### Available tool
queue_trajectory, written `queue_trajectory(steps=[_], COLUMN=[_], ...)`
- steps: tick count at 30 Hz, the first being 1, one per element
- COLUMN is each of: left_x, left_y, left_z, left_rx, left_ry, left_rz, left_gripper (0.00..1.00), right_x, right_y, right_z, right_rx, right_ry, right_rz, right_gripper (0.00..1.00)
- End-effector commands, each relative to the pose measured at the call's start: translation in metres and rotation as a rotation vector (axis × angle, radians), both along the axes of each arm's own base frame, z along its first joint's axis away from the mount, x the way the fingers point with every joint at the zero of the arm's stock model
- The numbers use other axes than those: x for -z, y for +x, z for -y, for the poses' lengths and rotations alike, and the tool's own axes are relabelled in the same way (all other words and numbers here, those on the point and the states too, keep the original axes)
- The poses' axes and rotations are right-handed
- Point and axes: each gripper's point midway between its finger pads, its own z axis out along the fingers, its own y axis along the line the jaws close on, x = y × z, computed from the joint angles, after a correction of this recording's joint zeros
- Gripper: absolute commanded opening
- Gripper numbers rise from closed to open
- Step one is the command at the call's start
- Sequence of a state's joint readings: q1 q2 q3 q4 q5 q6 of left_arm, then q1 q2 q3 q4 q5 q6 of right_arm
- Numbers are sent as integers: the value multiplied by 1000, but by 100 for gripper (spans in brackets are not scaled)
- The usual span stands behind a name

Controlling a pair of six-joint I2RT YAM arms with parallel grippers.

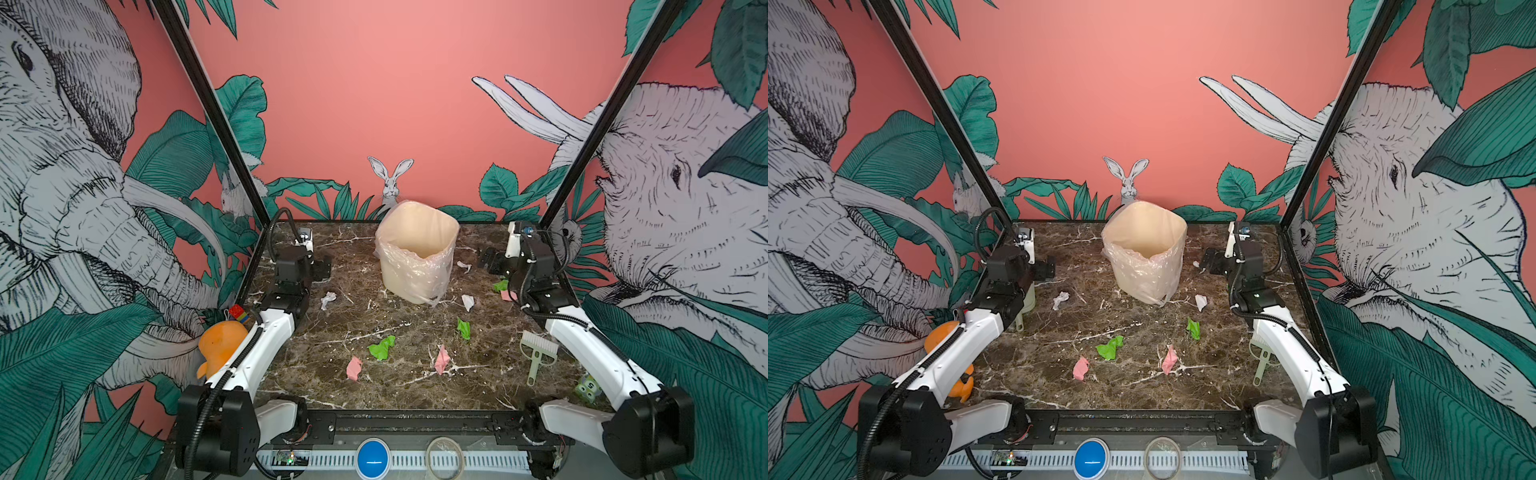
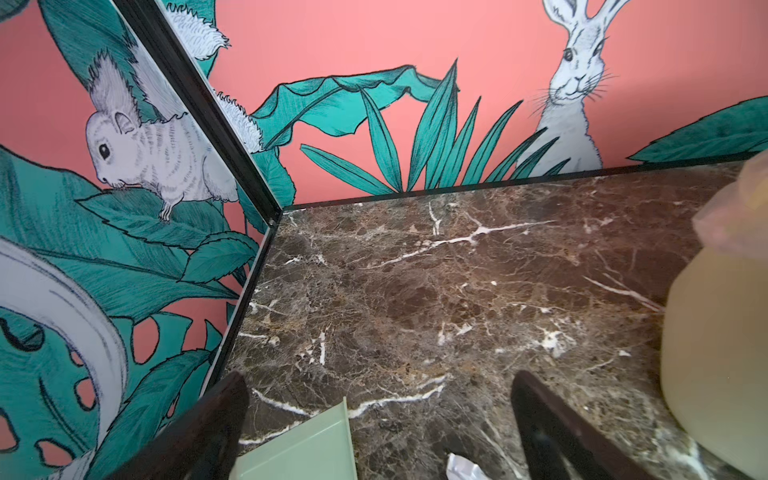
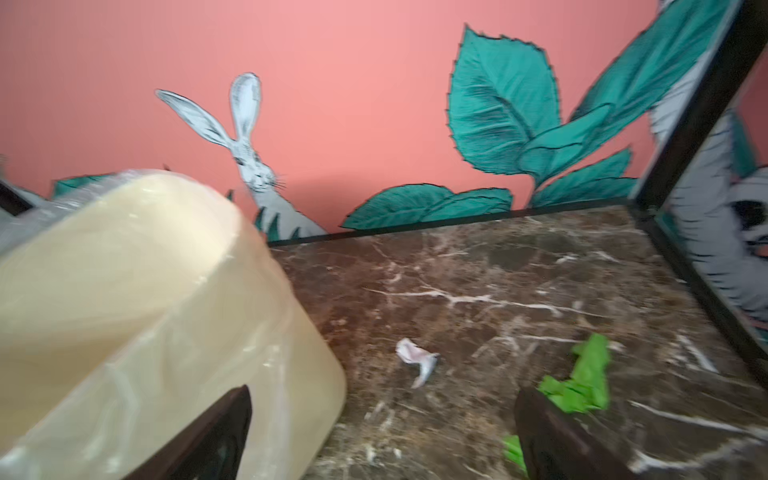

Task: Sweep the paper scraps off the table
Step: 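Reach both grippers forward to the cream bin's rim and grasp it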

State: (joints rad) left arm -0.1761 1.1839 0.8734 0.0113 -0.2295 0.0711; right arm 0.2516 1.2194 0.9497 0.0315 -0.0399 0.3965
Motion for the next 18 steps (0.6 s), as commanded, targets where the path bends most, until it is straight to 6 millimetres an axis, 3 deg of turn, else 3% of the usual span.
queue_trajectory(steps=[1, 9, 14, 18], left_x=[0, -44, -55, -66], left_y=[-15, -11, -6, -5], left_z=[7, 31, 41, 49], left_rx=[5, 41, 76, 103], left_ry=[-9, -57, -98, -135], left_rz=[-122, -63, -87, -86], left_gripper=[100, 100, 100, 100], right_x=[-6, -21, -18, -12], right_y=[0, 2, 9, 23], right_z=[-40, -110, -153, -175], right_rx=[-116, -273, -355, -395], right_ry=[203, 388, 465, 480], right_rz=[-88, -108, -134, -147], right_gripper=[99, 99, 99, 99])
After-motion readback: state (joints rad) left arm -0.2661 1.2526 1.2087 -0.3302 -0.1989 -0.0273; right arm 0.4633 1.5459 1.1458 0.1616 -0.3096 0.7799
